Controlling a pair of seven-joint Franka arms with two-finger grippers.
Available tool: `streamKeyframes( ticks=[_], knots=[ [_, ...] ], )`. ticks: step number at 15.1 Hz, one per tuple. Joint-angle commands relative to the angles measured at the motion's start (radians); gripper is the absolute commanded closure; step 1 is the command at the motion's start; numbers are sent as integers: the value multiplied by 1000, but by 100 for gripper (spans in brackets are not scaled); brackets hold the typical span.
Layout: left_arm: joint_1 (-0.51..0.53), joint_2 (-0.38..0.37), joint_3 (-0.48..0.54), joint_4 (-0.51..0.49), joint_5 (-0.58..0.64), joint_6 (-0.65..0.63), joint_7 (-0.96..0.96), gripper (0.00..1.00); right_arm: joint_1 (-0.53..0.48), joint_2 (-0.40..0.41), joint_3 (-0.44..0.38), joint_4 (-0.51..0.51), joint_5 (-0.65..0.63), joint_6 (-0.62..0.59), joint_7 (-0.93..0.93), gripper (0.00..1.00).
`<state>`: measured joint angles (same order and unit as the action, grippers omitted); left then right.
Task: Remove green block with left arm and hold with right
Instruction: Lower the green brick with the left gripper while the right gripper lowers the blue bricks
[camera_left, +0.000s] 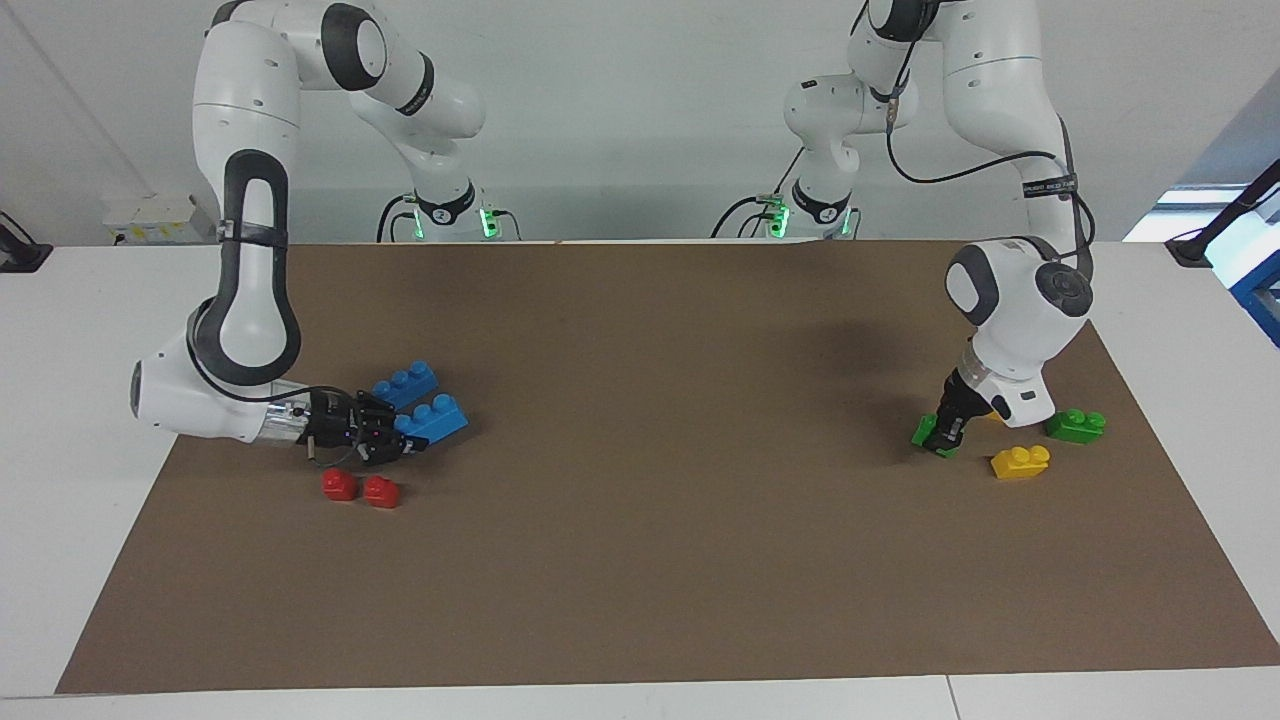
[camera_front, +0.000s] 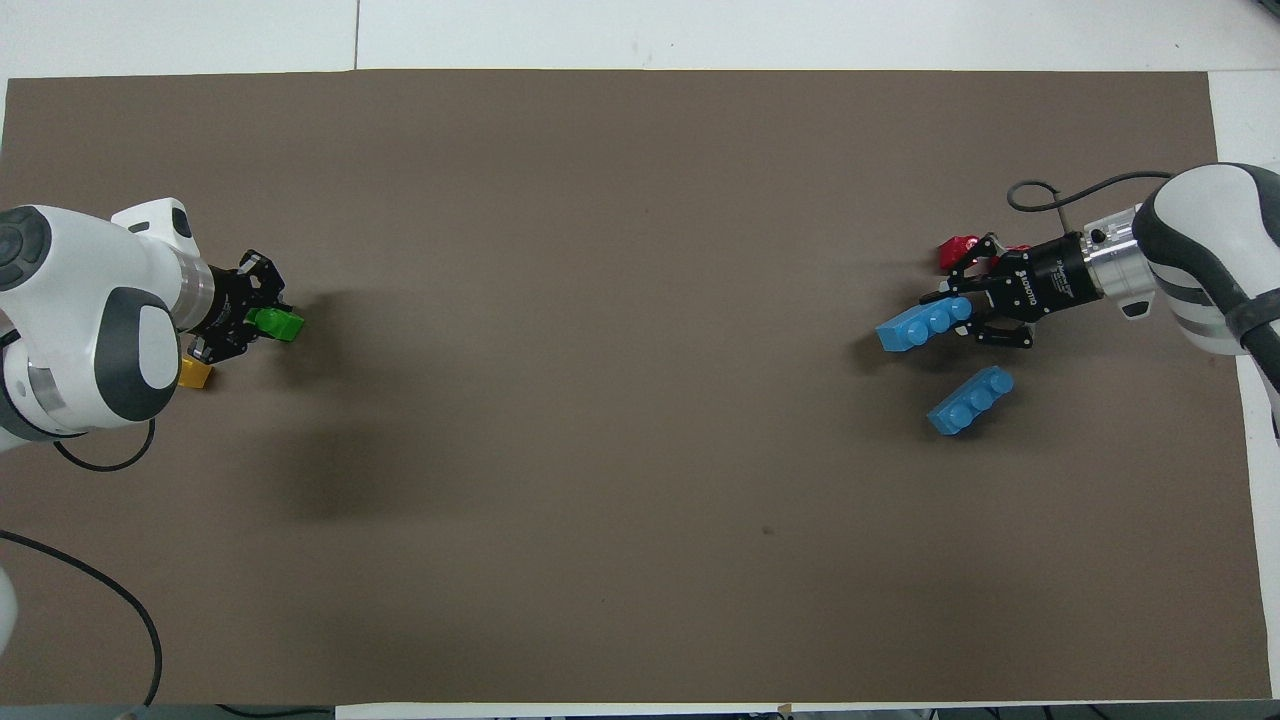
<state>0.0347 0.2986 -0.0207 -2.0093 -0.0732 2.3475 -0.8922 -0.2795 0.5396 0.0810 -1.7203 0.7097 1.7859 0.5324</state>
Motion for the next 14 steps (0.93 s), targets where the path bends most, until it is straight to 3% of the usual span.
streamKeyframes(
  ticks=[1,5,6,8,9,11,14],
  knots=[
    [5,1,-5,-11,-25,21,29,0,-32,16,16,10,-19,-8,-48,100],
    [2,-4,-5,0,-23,0,29,0,-43,26,17,11,-19,-5,-64,96],
    [2,-12,-5,4,-23,-22,30,0,-44,31,17,11,-18,-5,-65,89],
    [2,-45,-5,18,-23,-68,30,0,-44,33,17,13,-18,-3,-57,31],
    [1,-65,-5,26,-23,-91,30,0,-44,33,17,13,-18,-3,-49,21],
    [-2,-104,-4,50,-23,-146,30,0,-44,33,17,13,-18,-3,-45,12],
    [-3,-136,-2,125,-13,-238,32,0,-40,22,17,22,-18,-6,-8,9]
  ],
)
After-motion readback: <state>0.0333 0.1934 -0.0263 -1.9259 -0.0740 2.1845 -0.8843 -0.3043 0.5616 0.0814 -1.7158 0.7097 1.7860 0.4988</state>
